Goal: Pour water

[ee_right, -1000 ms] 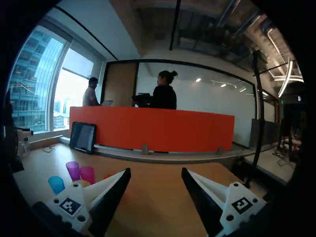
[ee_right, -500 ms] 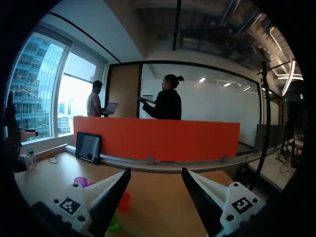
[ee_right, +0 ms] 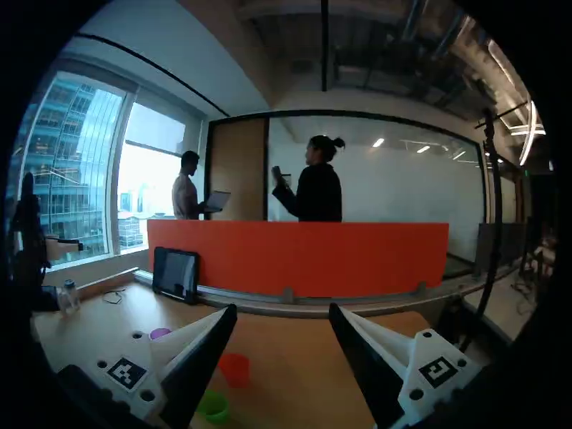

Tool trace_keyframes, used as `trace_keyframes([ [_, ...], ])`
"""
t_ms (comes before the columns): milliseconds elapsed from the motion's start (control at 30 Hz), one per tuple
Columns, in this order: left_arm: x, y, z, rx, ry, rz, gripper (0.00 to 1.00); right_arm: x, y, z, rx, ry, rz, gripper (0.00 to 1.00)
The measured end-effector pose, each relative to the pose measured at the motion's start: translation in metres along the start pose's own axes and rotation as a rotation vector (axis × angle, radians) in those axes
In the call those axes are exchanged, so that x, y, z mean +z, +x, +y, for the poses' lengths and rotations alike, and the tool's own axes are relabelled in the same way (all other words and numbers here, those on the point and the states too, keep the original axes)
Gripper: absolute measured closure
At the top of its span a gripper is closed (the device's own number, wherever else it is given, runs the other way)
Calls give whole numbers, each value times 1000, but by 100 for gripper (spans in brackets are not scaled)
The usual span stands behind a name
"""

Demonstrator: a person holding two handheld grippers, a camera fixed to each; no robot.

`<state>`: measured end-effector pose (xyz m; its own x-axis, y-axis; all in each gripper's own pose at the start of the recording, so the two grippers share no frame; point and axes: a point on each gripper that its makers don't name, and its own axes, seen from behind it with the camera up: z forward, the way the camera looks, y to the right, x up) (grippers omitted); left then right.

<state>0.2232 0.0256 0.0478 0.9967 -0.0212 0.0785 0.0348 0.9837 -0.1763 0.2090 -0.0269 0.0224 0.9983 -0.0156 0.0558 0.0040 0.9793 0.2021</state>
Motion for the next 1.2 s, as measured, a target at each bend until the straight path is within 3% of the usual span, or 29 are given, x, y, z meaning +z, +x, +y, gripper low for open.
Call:
trace_keyframes([
  [600,2,15,64,24,-264,-3,1,-8,19,-74,6,364,-6,0],
  [900,4,15,76,12,-339,-6,1,-7,16,-87,-22,429,-18,0],
  [1200,3,-3,86,47,-402,-51,2,-6,7,-89,-46,472,-63,0],
])
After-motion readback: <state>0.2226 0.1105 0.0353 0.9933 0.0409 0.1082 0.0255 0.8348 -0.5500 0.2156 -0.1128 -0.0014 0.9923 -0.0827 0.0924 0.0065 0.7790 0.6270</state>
